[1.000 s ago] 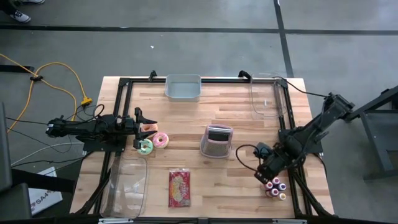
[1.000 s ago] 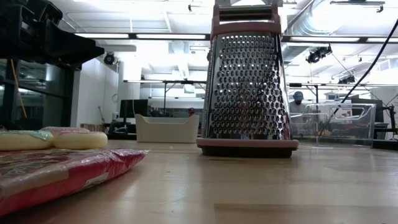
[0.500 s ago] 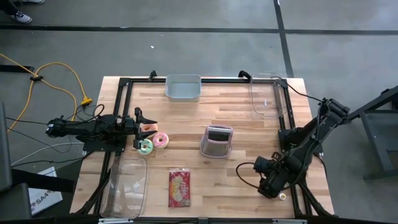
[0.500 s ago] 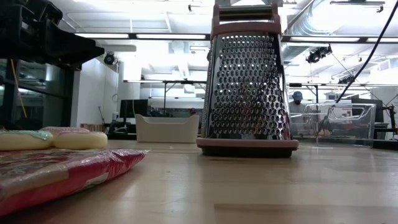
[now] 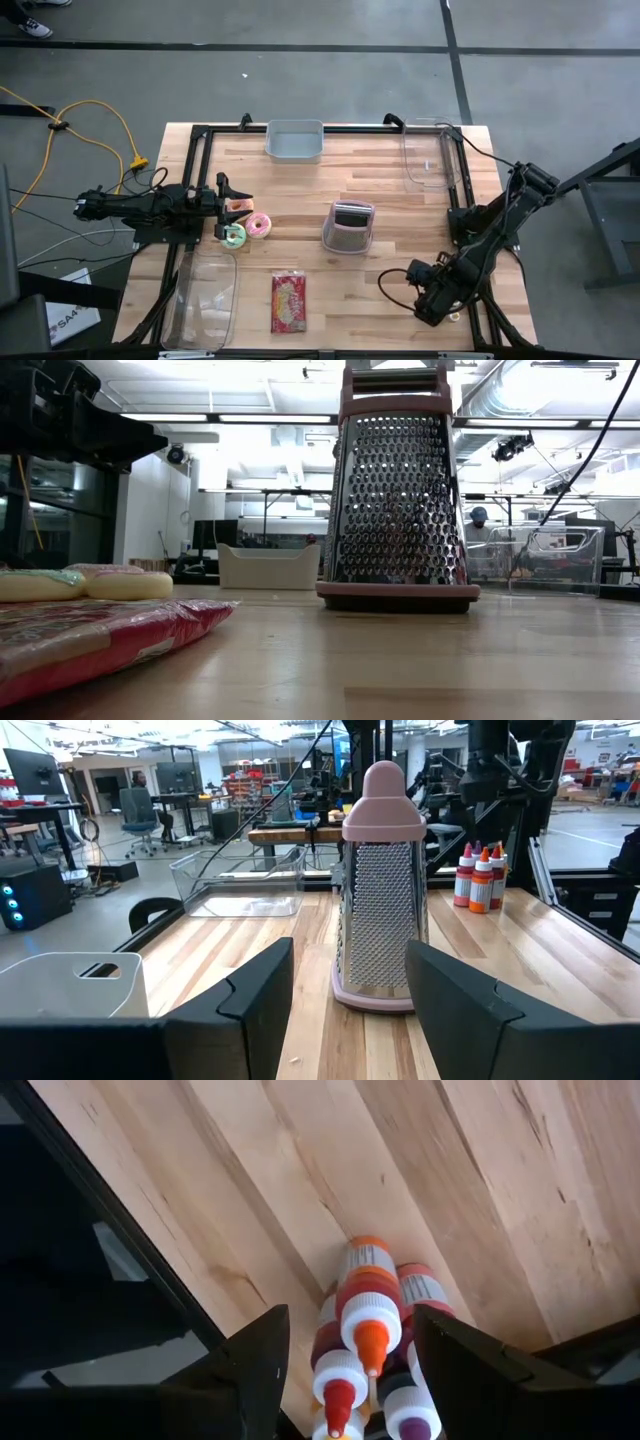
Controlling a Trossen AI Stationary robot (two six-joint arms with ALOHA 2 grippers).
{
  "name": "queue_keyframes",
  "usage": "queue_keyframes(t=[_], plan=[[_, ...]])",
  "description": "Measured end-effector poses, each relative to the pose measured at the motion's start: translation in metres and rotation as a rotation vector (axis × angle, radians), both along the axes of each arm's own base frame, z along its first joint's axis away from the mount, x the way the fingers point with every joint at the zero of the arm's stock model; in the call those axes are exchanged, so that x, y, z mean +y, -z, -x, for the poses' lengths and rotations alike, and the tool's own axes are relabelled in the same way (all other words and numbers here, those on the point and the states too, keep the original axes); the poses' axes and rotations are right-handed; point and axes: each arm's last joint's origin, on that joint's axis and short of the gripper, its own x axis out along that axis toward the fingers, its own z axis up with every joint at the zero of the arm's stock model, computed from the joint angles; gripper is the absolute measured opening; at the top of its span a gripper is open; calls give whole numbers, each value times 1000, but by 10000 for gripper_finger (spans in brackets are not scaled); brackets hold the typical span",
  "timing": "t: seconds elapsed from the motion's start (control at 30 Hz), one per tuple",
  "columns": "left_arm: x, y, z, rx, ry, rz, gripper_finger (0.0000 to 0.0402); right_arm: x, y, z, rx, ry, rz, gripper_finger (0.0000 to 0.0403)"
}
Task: Pick & Place Food Item
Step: Put the orange food coloring into the right transparent bin
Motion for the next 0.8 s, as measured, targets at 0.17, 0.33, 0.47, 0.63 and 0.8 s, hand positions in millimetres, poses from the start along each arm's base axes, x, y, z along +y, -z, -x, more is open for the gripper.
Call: queue_keyframes(t=[0.17, 0.33, 0.47, 0.63, 0.8], plan=[[0, 0, 0, 0, 0, 0, 188, 5, 9, -4, 38, -12, 4, 201], [0, 0, 0, -1, 0, 0, 188, 8, 19, -7, 90, -29, 9, 201], [0, 0, 0, -3, 0, 0, 188, 10, 23, -9, 99, -29, 17, 201], [0, 0, 0, -3, 0, 0, 188, 14, 30, -11, 130, -31, 13, 201], [0, 0, 0, -3, 0, 0, 188, 16, 34, -12, 149, -32, 9, 201]])
